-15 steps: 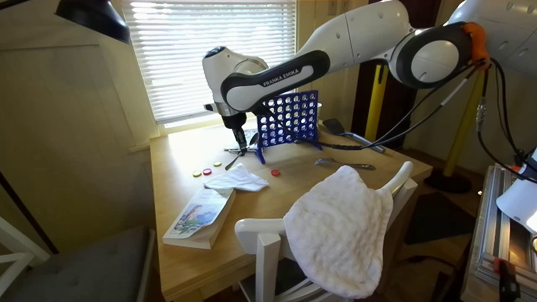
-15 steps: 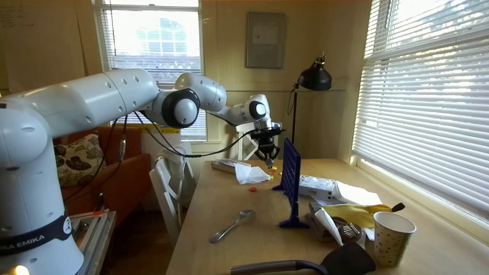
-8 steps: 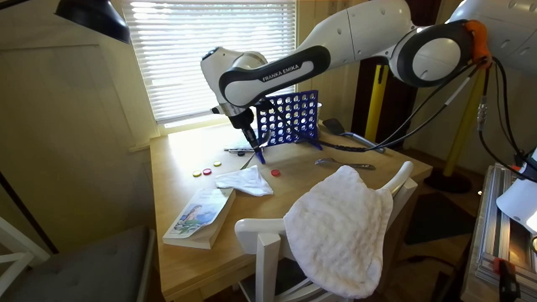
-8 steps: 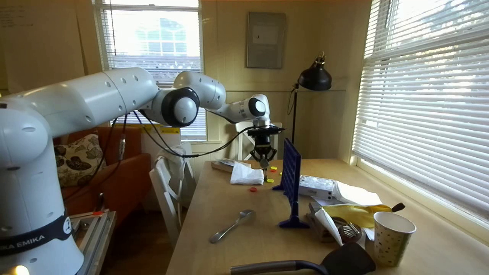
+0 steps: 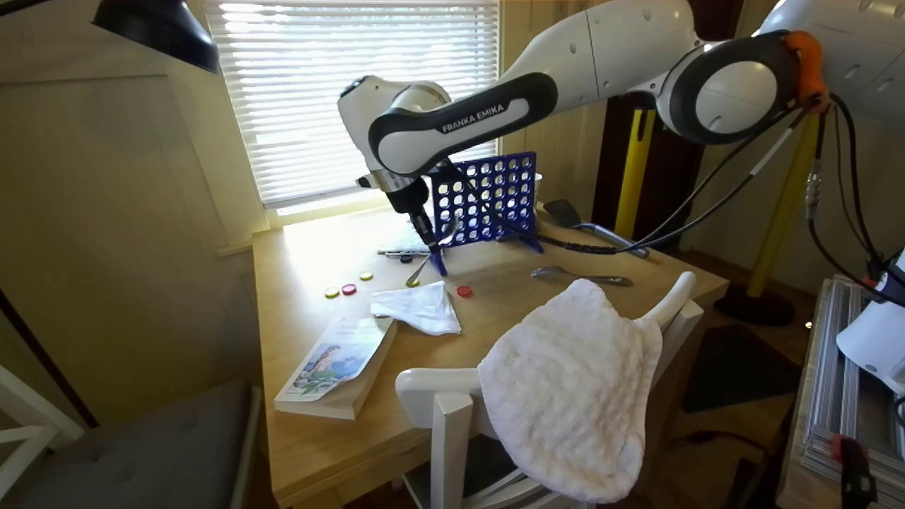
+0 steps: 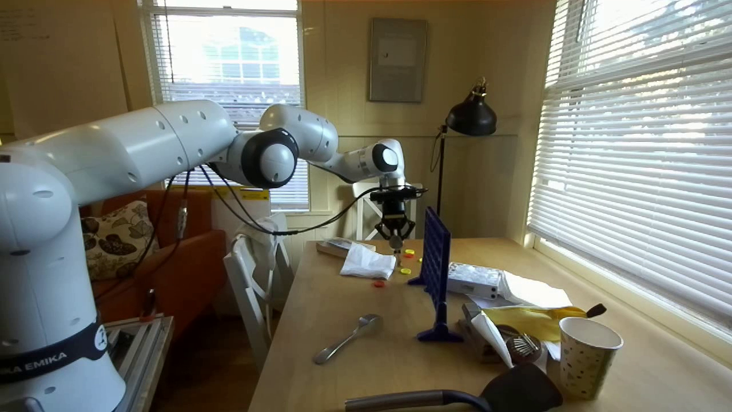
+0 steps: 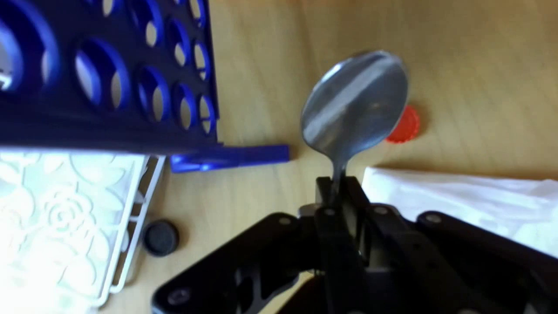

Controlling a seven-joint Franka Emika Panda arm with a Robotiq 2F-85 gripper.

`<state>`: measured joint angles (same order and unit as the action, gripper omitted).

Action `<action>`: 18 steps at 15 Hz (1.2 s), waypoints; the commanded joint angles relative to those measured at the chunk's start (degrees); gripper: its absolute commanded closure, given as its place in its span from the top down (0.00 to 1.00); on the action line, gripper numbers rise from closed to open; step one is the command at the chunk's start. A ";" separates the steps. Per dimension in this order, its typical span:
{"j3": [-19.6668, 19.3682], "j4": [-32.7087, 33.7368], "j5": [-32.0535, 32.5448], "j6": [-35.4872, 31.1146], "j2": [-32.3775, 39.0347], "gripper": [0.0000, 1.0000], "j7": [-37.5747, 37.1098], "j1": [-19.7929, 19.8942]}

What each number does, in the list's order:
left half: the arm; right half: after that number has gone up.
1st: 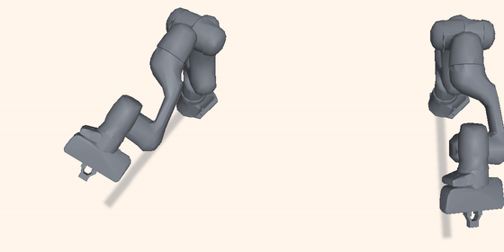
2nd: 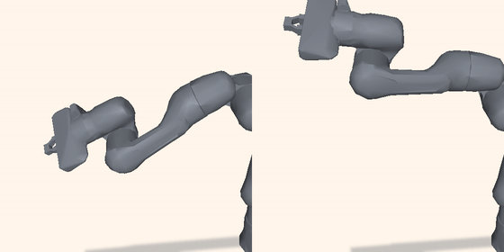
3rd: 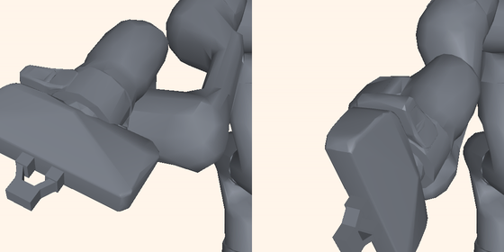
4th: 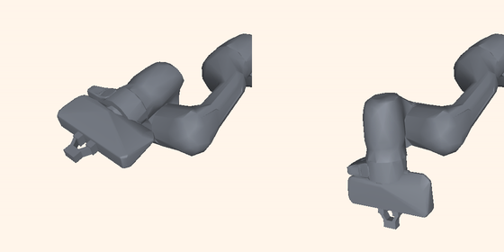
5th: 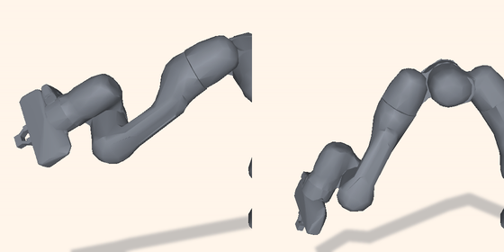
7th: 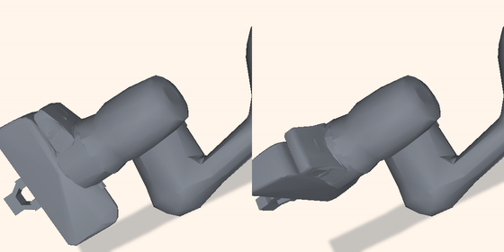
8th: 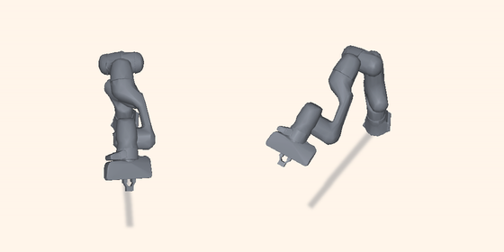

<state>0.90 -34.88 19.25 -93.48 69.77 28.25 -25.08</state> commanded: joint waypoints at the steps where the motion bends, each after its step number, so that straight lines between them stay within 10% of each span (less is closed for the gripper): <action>1: -0.33 0.57 0.92 -8.30 -0.62 0.02 -1.34 -0.60; 18: -1.44 -0.22 -0.11 1.62 -0.33 0.02 -7.07 -0.88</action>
<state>-0.33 -34.78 19.26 -95.50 70.04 21.94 -25.37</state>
